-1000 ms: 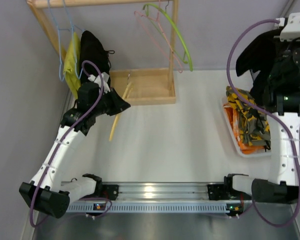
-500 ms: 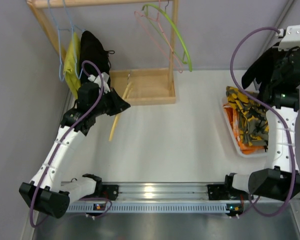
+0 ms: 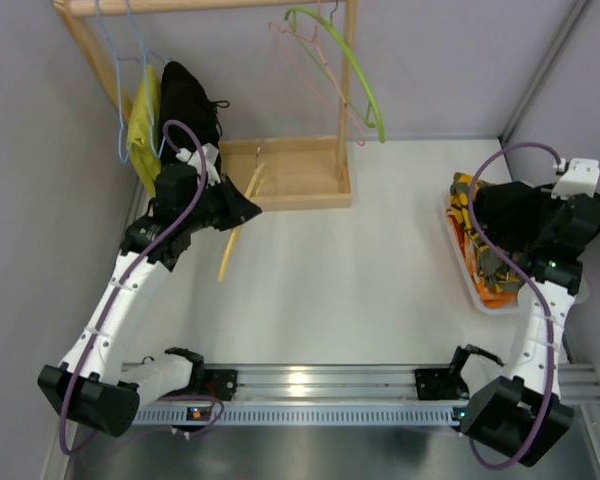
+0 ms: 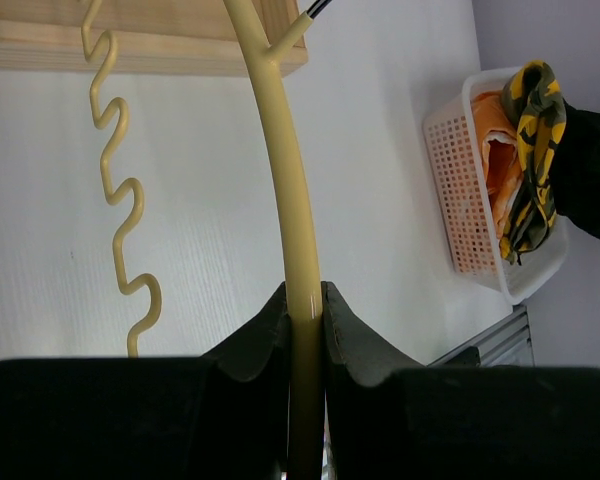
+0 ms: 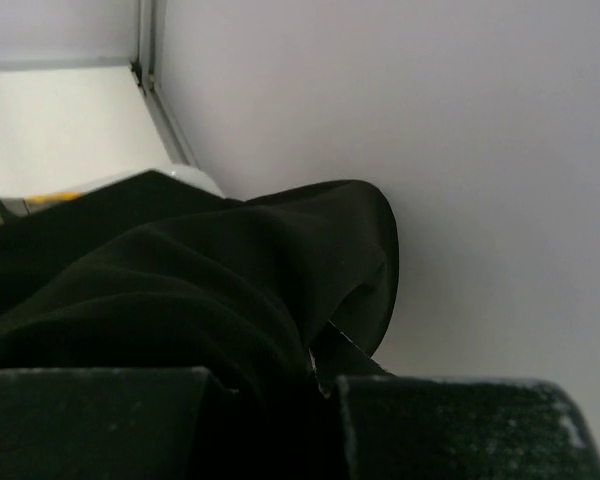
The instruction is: Remove the trousers from the hanger
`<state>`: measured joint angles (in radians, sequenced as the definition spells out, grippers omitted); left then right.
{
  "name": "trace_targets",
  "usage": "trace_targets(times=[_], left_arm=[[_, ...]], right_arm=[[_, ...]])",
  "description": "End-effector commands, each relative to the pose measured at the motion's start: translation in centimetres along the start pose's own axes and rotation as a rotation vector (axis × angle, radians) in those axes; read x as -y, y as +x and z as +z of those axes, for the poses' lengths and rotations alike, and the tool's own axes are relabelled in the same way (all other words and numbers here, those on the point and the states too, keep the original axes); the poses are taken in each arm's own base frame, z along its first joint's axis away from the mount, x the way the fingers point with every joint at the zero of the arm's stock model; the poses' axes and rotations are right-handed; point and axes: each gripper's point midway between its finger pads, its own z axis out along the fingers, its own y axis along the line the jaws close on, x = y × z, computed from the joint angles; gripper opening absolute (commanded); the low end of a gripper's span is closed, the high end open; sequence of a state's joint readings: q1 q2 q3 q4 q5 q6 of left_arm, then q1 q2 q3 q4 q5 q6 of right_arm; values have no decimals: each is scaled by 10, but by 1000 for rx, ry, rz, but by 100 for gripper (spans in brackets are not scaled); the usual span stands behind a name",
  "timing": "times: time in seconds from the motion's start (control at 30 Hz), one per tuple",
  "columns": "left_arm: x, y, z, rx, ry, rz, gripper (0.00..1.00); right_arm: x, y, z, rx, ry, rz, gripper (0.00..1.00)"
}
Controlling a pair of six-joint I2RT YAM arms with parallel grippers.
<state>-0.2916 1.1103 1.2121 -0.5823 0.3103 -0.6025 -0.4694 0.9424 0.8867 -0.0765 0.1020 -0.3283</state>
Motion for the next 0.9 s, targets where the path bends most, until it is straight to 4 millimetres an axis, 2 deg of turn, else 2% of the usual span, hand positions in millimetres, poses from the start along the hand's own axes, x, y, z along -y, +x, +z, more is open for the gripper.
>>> trace_targets(times=[0.0,0.07,0.1,0.17,0.27,0.33,0.37,0.43,0.47,0.53,0.57,0.6,0.63,0.67,0.7,0.8,0.87], left_arm=[[34,-33,-17,121,113,65,0],[35,-32,-19,120,119,66,0],[36,-32,-20,123,122,71,0],[36,-33,-22,129,124,77,0],[38,-35,-25,139,127,93,0],[40,-36,-27,144,131,97,0],[40,-37,-28,146,133,97,0],[42,-38,-30,151,138,101,0],[43,-36,-30,148,143,104,0],[45,-36,-34,152,151,107,0],[46,-36,-35,152,155,107,0],[46,-37,-36,158,156,108,0],[47,-37,-38,160,158,109,0],[49,-38,-40,167,161,118,0],[50,-39,-43,178,164,133,0],[52,-43,-51,204,165,165,0],[54,-47,-54,218,163,178,0]], right_arm=[[-4,20,-12,-7,-42,25,0],[-5,39,-13,-60,-46,20,0],[-11,58,-15,-110,-86,24,0],[-16,75,-18,-158,-128,12,0],[-34,115,-29,-275,-235,-6,0],[-49,143,-39,-366,-315,-17,4],[-53,148,-41,-382,-336,-25,6],[-59,158,-47,-407,-375,-36,16],[-62,160,-51,-421,-397,-41,30],[-64,150,-56,-393,-431,-57,43],[-67,151,-63,-412,-459,-58,57],[-67,138,-65,-384,-477,-62,63],[-67,133,-68,-377,-494,-75,68],[-71,132,-77,-394,-524,-65,78],[-68,118,-78,-366,-522,-73,83],[-66,97,-91,-350,-559,-80,96],[-65,85,-95,-335,-574,-89,99]])
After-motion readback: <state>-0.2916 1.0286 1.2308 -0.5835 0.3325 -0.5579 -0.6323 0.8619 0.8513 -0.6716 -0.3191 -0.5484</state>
